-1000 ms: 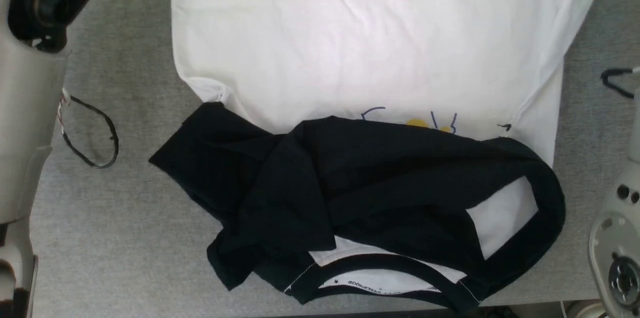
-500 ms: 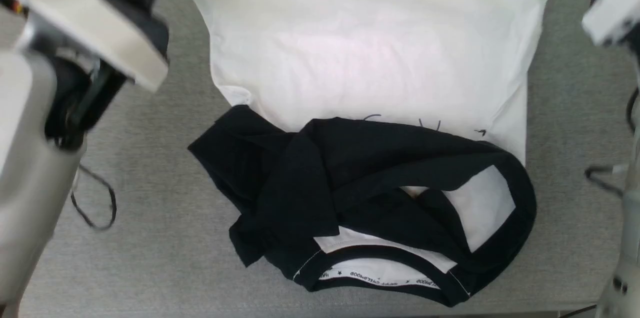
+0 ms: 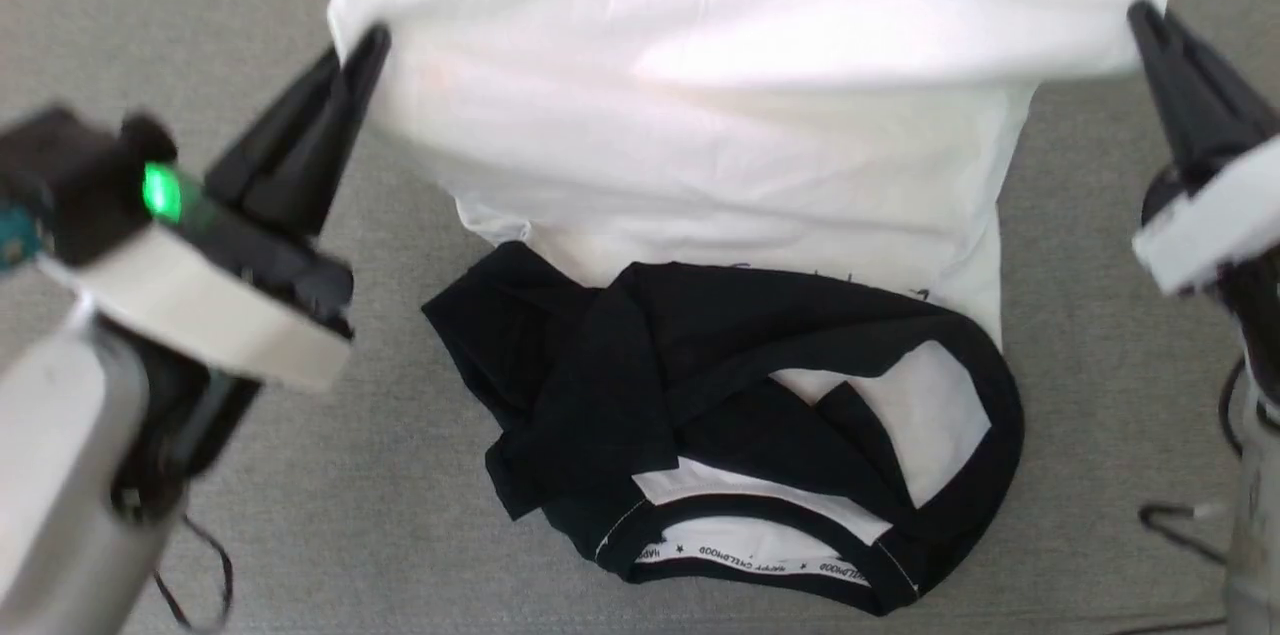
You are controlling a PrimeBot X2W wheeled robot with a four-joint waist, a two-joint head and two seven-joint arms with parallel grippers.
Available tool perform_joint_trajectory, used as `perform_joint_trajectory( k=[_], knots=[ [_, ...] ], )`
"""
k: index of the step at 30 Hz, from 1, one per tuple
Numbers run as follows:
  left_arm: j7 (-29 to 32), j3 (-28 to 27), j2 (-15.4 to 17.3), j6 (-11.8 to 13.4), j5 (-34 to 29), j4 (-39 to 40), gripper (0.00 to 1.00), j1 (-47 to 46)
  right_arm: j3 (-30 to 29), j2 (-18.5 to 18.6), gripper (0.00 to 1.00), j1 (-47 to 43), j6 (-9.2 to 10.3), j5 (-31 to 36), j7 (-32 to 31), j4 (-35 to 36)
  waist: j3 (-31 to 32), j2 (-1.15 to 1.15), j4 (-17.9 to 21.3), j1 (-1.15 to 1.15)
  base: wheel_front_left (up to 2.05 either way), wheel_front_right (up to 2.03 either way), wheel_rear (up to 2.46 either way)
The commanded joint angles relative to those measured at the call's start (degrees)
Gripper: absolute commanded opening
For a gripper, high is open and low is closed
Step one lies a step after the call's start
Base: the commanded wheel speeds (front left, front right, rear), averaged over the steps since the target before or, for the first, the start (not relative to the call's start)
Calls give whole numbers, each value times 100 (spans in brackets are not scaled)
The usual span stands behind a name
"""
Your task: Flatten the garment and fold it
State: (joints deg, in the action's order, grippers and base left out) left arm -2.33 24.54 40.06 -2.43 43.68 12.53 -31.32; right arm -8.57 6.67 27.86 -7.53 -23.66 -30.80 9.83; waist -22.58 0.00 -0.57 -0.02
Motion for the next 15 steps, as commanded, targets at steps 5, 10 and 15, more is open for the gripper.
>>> perform_joint_trajectory(
  k=[5, 10, 15],
  knots=[
    [-267, -110, 157, 285, 135, 495, 0, 973, -180, -109, 0, -819, 4, -286, -93, 479, 554, 0, -18, 2, 0, 0, 0],
    [-364, -97, 245, 543, 272, 826, 0, 1856, -375, -198, 0, -1587, 4, -538, -212, 684, 858, 0, -58, 2, 0, 0, 0],
    [-399, 2, 275, 618, 562, 1037, 0, 2635, -435, -244, 0, -2282, 4, -801, -364, 768, 1078, 0, -94, 2, 0, 0, 0]
  ],
)
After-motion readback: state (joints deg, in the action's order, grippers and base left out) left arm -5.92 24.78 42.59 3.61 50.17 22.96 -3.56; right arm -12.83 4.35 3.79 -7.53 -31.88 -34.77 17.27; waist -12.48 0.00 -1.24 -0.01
